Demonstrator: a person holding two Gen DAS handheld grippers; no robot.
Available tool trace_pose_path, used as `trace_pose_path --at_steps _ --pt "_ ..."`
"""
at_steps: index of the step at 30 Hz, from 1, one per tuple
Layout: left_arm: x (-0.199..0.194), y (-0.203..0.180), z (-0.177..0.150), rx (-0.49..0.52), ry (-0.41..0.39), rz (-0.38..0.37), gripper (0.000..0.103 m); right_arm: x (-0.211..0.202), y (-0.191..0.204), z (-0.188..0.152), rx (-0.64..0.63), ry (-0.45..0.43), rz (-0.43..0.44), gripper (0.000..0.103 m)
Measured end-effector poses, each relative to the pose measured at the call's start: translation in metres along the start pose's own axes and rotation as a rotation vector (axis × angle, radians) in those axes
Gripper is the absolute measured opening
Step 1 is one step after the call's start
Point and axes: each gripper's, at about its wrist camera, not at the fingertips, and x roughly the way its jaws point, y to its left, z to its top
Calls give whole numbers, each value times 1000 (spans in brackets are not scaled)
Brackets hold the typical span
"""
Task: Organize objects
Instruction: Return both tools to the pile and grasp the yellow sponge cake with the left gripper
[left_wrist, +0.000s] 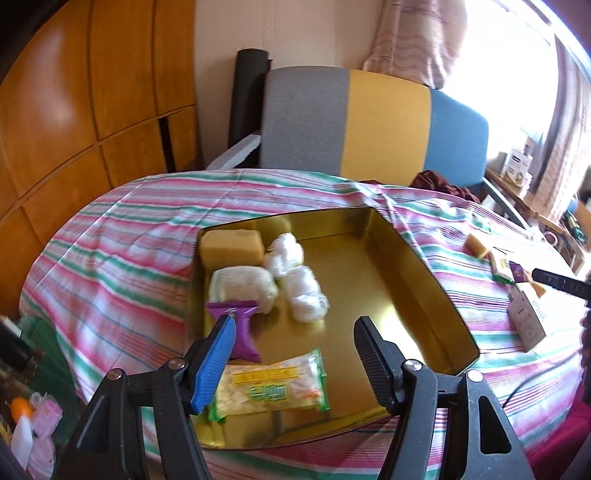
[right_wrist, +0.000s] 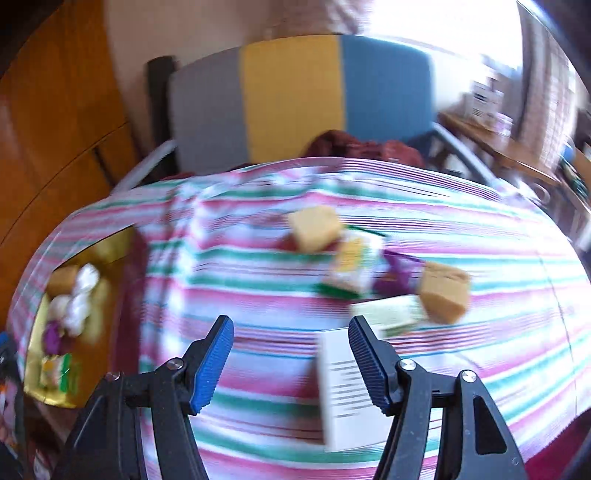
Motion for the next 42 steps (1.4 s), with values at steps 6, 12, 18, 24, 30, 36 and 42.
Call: trace_pose_path --at_steps 6,12,18,24,30,36,42 --pt "4 -32 12 60 4 -51 67 7 -94 -14 357 -39 -156 66" --pt "13 -79 20 141 18 -115 67 -1 -145 -24 634 -49 -109 66" --pt "25 -128 32 219 43 -185 67 1 -157 -30 722 -33 -29 66" --pt "43 -176 49 291 68 -232 69 0 -160 -31 750 -34 32 66" --pt "67 -226 66 392 79 -256 73 3 -159 -32 757 -12 80 66" --pt "105 -268 82 479 113 -255 73 7 -155 -32 757 8 128 66" --pt "148 -308 93 592 122 -246 75 9 -158 -35 792 23 188 66"
